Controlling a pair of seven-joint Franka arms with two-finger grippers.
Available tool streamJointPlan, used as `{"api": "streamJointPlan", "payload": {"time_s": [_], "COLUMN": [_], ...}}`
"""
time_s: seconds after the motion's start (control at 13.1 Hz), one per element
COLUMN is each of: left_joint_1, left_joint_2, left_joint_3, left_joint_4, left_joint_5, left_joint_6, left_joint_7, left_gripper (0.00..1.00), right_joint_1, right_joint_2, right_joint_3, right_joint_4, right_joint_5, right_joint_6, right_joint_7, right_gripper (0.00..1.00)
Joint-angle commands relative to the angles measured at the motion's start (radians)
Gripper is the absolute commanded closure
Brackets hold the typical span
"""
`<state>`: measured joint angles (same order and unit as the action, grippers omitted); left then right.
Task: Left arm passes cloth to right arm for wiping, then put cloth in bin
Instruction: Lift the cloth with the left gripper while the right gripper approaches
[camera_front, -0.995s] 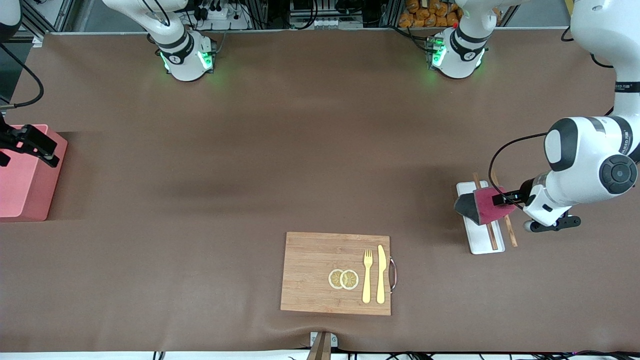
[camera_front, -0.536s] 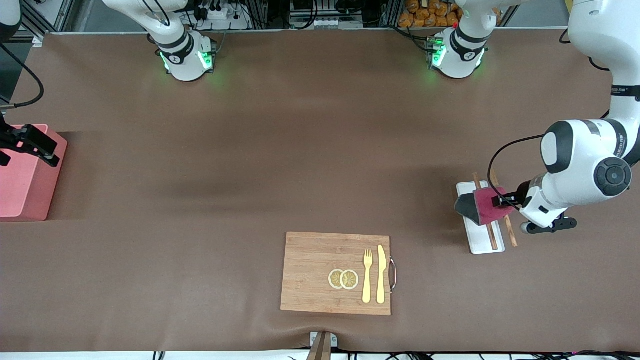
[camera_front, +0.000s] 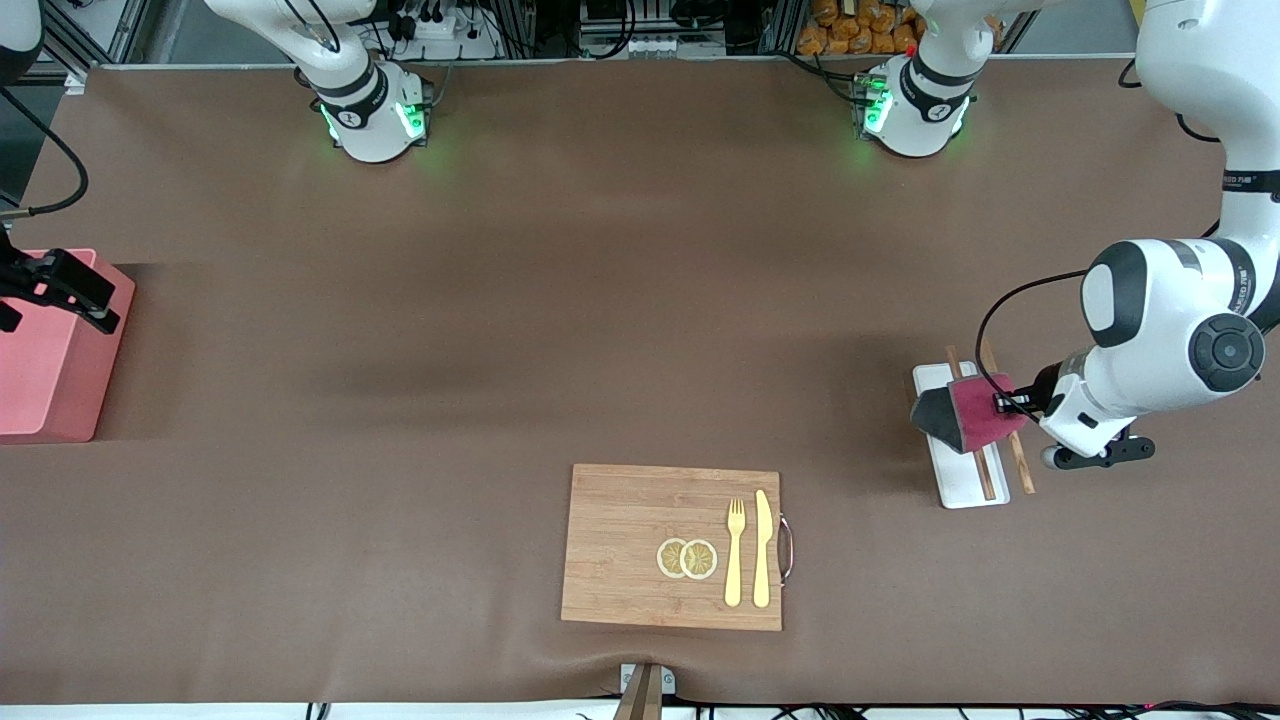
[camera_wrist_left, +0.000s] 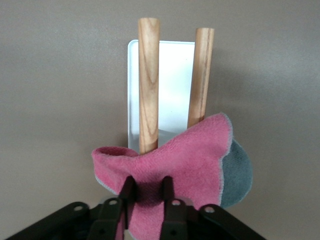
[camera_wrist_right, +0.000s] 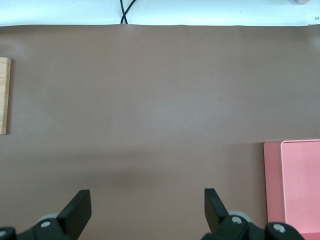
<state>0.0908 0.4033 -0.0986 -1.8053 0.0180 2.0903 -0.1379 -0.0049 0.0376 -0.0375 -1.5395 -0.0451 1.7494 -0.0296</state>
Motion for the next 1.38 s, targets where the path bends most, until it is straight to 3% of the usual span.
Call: {"api": "streamJointPlan", "payload": {"time_s": [0.0,0.38,0.69,0.92,1.15,1.3], "left_joint_1": [-0.003,-0.002,0.001,-0.006,-0.086,-0.21], "left_joint_2": [0.006,-0.024,-0.095,-0.109,-0.083,-0.037], "left_joint_3": [-0.001,-0.009,-0.113,-0.217,-0.32,-0.328], "left_joint_4": [0.011,0.023,0.026,0.055,0.122,0.193], "left_joint_5": [0.013,0.011,-0.012,-0.134,-0.142,-0.147], "left_joint_6": [0.007,-0.001,-0.036,-0.041,-0.05,-0.05], "left_joint_7": [0.007,0.011,-0.017,-0.144,-0.455,-0.653], "left_gripper": [1.0,1.0,1.0,1.0,1.0,1.0], "right_joint_1": [-0.023,-0.014,0.014,0.063,0.094,0.129], "right_joint_2": [0.012,0.012,0.012,0.01,0.013,0.043], "right_joint_3": [0.005,0.011,0.013,0.014,0.014,0.013], "right_joint_4": [0.024,0.024,0.022,0.024,0.018,0.015], "right_joint_5": [-0.002,-0.002,-0.002,0.013,0.158,0.294], "right_joint_6": [-0.015,-0.08,-0.143,-0.212,-0.298,-0.347], "right_joint_7": [-0.004,0.01,0.068,0.25,0.567,0.818], "right_gripper": [0.0,0.0,0.0,0.0,0.0,0.0]}}
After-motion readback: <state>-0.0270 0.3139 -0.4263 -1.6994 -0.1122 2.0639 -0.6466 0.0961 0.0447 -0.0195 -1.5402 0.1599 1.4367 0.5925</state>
